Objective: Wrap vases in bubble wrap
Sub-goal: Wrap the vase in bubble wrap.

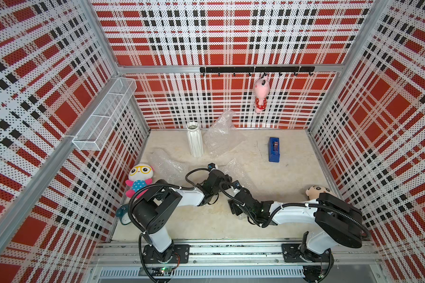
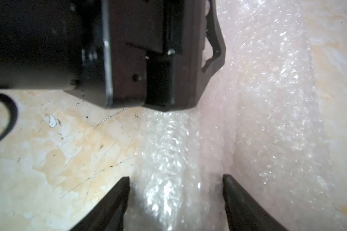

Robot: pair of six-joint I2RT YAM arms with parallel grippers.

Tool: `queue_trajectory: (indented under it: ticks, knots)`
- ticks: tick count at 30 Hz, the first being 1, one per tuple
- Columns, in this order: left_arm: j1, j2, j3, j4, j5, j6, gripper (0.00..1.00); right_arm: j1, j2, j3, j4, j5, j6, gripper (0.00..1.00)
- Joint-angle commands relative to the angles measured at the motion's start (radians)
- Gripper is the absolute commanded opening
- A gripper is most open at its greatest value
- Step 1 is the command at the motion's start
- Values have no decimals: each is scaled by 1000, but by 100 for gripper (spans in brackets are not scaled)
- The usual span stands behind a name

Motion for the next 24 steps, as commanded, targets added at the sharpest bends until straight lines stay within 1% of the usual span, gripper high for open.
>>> queue_trajectory:
  ticks: [1,4,7,8,10,12,16,17,19,24]
  knots:
    - [7,0,-10,7,39,1,81,0,14,-4,0,-6,6,71]
    - [10,-29,-8,19,51,12,89,-17,2,-32,38,-59,36,65]
    - [15,-50,1,19,51,22,90,-53,-27,-96,134,-151,83,62]
    - [19,-56,3,19,45,20,91,-71,-39,-125,180,-188,117,61]
    - [26,-64,4,19,44,24,92,-105,-58,-176,271,-268,163,56]
    - [33,-76,5,16,40,31,93,-129,-68,-217,347,-319,197,56]
    - [32,-116,2,8,-6,57,100,-157,-65,-267,460,-399,279,57]
    - [28,-113,13,-19,-28,70,99,-168,-59,-286,509,-423,312,57]
    - [26,-107,26,-52,-33,89,100,-194,-38,-327,625,-471,378,57]
    - [3,-92,28,-66,-38,87,90,-253,66,-423,941,-536,551,56]
